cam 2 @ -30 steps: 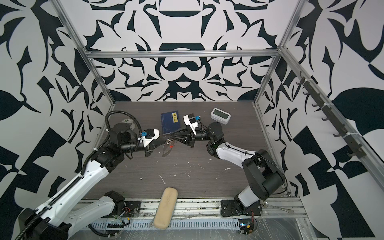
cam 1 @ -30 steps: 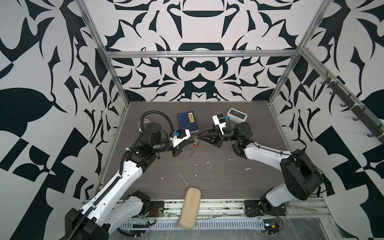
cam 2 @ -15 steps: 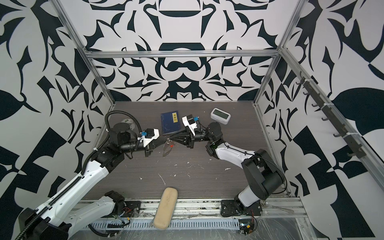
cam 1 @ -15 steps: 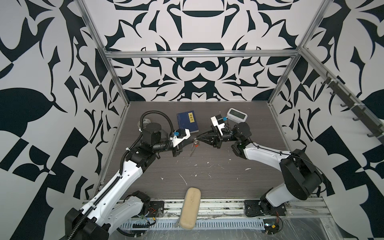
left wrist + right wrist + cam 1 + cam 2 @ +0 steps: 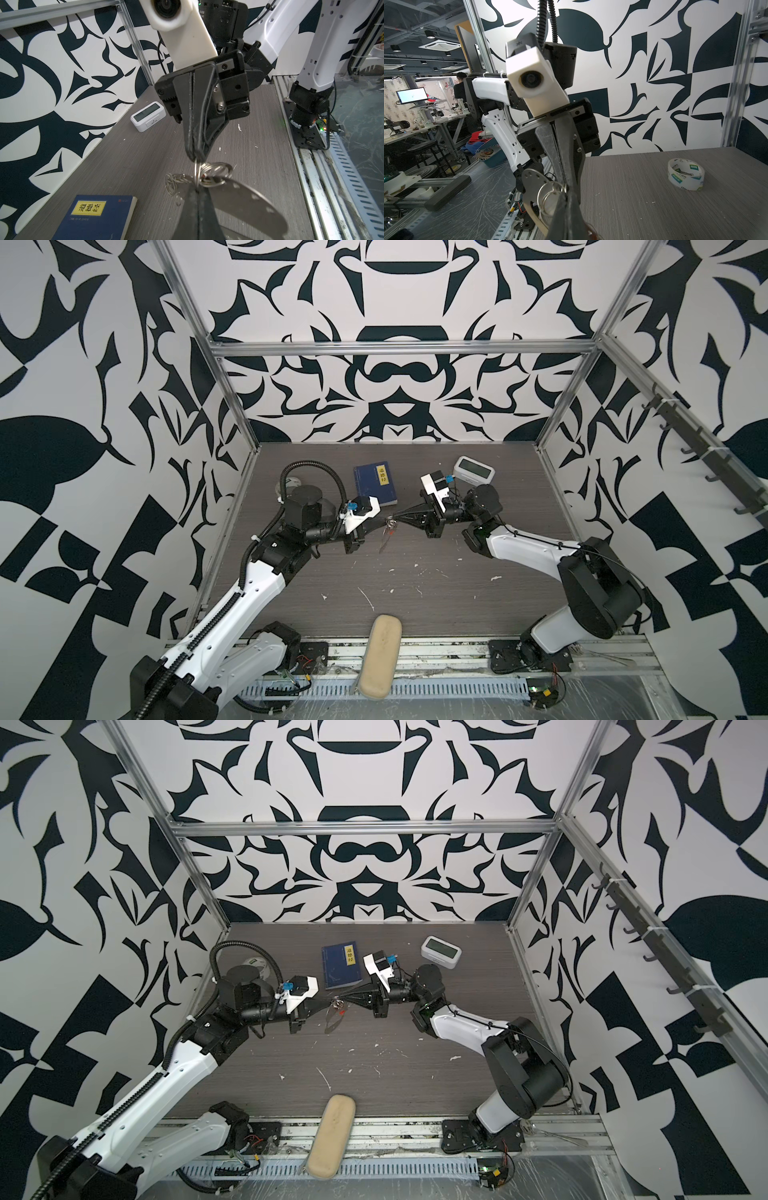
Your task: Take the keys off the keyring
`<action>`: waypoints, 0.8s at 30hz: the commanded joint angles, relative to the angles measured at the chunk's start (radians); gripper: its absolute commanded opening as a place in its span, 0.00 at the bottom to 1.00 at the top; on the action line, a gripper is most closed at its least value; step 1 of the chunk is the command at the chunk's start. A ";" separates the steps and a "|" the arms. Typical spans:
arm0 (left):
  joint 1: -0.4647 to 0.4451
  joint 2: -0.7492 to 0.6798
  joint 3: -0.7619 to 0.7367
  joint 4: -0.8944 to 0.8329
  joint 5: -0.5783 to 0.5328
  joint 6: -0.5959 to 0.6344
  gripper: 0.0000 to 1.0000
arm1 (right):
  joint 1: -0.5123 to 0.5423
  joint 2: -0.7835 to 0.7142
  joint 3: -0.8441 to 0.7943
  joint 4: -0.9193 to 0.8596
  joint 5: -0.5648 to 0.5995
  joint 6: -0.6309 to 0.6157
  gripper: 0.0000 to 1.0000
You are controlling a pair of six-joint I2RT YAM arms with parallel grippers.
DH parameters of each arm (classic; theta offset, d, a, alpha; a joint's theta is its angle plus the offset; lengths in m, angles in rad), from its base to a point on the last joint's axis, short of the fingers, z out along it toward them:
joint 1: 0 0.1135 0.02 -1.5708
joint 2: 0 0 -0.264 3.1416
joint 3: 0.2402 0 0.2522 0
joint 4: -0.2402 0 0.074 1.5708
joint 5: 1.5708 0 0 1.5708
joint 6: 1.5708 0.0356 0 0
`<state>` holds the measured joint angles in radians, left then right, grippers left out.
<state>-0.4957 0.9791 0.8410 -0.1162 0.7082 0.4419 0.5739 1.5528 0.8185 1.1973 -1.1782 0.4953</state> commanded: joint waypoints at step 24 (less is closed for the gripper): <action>0.000 -0.055 -0.095 0.238 0.007 -0.115 0.19 | 0.010 0.010 0.046 0.226 0.049 0.147 0.00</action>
<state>-0.4957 0.9474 0.7647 0.0257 0.7166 0.3641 0.5842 1.5642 0.8276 1.2785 -1.1557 0.5632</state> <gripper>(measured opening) 0.188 0.043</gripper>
